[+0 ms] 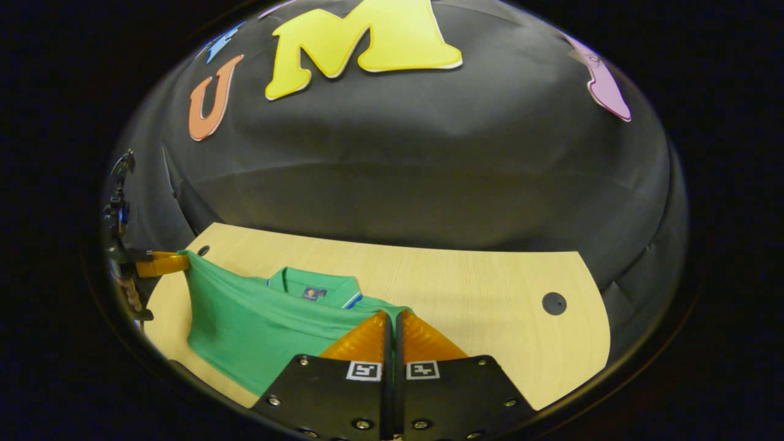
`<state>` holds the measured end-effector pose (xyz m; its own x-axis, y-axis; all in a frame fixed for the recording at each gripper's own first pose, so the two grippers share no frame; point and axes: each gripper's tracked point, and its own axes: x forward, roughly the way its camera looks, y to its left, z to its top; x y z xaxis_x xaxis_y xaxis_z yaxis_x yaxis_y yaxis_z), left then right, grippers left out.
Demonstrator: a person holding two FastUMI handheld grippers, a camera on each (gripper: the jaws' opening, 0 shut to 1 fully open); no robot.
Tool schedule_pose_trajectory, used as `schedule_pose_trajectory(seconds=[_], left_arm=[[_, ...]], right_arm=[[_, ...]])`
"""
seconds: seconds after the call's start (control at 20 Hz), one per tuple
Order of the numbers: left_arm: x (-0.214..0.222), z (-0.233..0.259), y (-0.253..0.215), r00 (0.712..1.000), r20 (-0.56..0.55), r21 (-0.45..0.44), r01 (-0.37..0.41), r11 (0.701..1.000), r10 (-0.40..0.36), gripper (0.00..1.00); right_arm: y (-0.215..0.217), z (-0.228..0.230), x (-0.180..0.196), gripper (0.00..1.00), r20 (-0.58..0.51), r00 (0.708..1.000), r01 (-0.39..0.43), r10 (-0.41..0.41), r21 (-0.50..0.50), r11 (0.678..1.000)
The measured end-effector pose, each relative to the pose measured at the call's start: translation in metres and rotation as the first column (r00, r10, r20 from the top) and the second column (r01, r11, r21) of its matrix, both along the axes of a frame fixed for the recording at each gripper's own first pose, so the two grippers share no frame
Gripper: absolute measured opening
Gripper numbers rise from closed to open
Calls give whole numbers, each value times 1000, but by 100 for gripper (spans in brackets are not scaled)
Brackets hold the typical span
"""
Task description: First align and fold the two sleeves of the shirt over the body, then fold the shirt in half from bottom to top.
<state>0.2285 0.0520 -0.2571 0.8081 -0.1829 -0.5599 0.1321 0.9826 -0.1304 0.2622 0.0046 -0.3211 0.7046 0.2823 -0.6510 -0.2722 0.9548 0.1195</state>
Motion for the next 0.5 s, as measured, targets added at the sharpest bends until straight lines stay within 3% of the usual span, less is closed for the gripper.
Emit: schedule_pose_trajectory(seconds=[0.25, 0.5], left_arm=[[22, -34, 1, 999, 4, -30, -39, 999, 39, 3], [34, -81, 2, 997, -50, -5, -54, 999, 54, 4]], right_arm=[[6, -37, 20, 0, -12, 1000, 10, -10, 7, 1000], [11, -70, 29, 1, -25, 1000, -6, 5, -32, 999]])
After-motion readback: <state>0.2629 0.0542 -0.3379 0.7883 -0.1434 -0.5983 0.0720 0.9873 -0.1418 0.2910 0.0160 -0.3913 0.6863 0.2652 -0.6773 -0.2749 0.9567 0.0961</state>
